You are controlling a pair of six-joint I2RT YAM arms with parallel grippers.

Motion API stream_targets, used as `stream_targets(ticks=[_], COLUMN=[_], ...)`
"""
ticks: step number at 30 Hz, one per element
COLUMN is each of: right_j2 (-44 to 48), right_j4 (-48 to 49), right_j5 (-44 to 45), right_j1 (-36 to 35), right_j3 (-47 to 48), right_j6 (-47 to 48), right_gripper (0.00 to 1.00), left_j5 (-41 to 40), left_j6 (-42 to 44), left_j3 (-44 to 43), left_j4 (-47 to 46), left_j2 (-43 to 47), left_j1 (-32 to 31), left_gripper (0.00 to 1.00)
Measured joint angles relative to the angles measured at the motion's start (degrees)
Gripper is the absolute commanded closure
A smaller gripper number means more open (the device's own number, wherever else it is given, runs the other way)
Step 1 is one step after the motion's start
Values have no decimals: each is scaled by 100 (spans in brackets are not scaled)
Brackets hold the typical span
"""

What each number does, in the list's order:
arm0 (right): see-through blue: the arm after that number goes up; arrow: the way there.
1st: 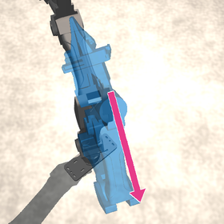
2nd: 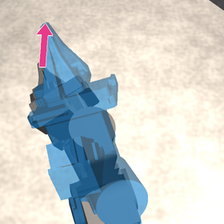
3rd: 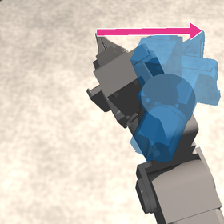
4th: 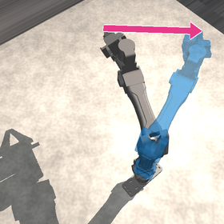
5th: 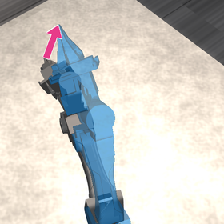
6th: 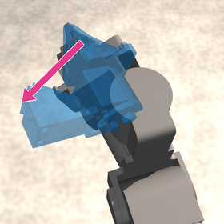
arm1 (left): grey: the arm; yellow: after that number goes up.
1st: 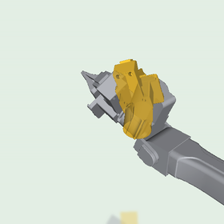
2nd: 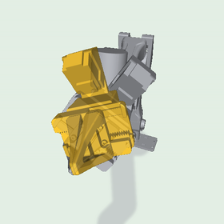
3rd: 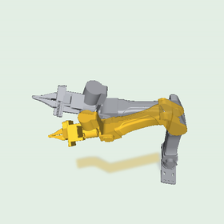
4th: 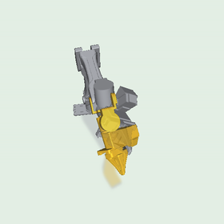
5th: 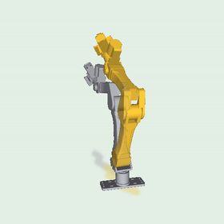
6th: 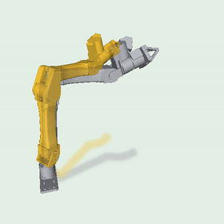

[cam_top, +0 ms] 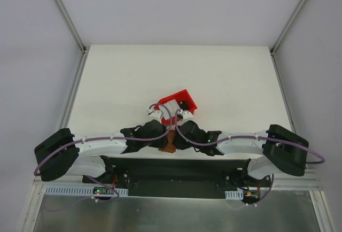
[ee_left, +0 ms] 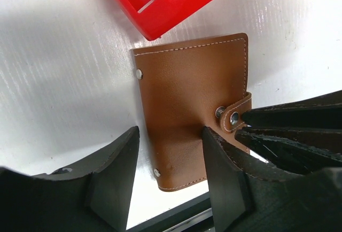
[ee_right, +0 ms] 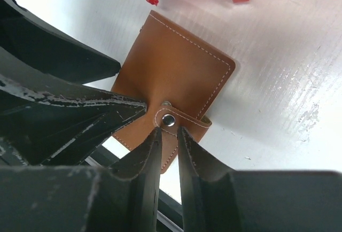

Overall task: Put the credit cards into the card holder
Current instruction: Close the card holder at the center of the board.

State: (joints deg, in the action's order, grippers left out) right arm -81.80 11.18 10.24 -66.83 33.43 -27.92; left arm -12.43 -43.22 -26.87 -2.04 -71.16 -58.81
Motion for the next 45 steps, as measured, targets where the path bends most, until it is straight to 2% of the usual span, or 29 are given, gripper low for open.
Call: stream_targets(ticks=[17, 34, 41, 45], right_j2=[-306, -450, -564, -610], right_j4=[-4, -570, -951, -1104], right_j5=[33, -111, -103, -87], right_j1=[26, 175, 208, 219], right_j3=[313, 699, 951, 1043], right_j6=[7, -295, -310, -343], right_gripper=[80, 76, 77, 84], left_j5=[103, 98, 98, 98], left_j6=[17, -83, -96, -98], left_j3=[-52, 120, 153, 153], left_j4=[-81, -337, -422, -422], left_j2=[-146, -61, -61, -59], left_j1=[2, 2, 2, 2], left_gripper=[60, 60, 60, 61])
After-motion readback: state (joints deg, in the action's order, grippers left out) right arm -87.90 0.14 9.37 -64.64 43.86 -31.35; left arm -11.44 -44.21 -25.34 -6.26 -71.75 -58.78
